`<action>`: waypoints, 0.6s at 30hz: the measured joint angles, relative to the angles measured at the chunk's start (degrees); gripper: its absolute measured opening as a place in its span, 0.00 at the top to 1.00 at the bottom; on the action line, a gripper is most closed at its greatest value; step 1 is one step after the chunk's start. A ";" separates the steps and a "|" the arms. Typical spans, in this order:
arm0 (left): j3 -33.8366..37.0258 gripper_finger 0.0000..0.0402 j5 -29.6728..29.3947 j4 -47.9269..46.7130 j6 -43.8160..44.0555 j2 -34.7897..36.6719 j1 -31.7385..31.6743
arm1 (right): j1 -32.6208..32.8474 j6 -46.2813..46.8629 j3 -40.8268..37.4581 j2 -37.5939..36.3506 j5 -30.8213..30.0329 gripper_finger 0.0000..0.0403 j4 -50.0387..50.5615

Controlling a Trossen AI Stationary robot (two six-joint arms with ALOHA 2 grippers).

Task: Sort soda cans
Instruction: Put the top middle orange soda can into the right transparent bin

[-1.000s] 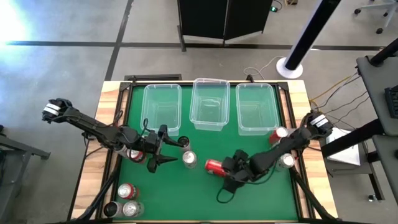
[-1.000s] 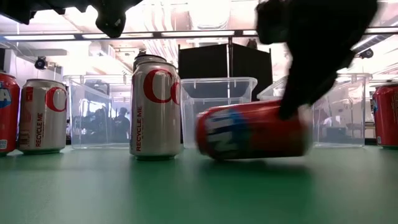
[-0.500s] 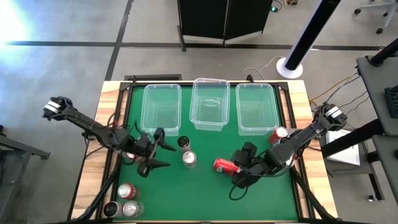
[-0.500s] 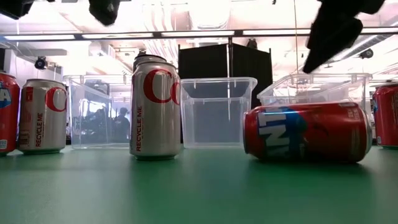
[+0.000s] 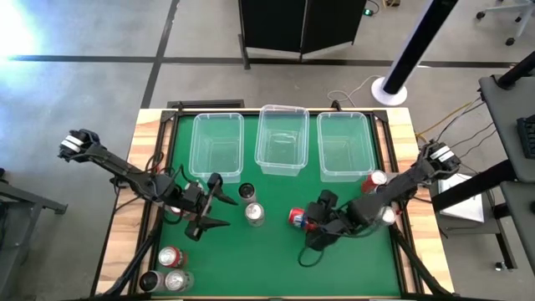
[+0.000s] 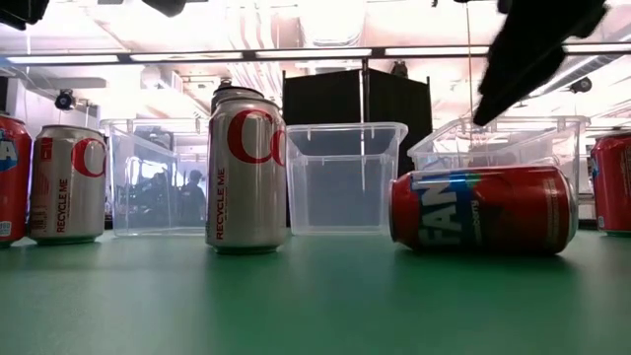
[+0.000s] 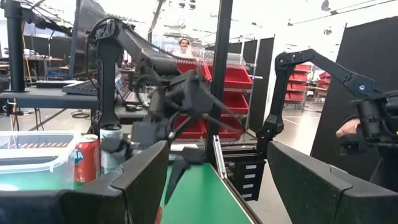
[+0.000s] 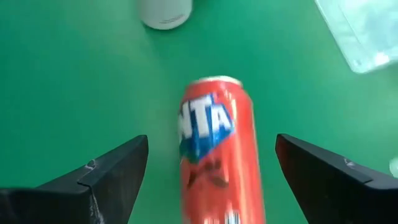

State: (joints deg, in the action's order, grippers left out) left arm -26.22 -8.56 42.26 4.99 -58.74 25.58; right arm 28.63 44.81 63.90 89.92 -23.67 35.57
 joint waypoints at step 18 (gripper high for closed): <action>0.00 0.36 -4.44 0.82 -0.16 -1.97 -0.01 | -8.04 -12.12 11.44 7.44 12.16 0.11 7.05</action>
State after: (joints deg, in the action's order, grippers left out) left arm -26.22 -12.99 43.08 4.83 -60.71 25.57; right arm 20.60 32.69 75.34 97.36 -11.51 42.62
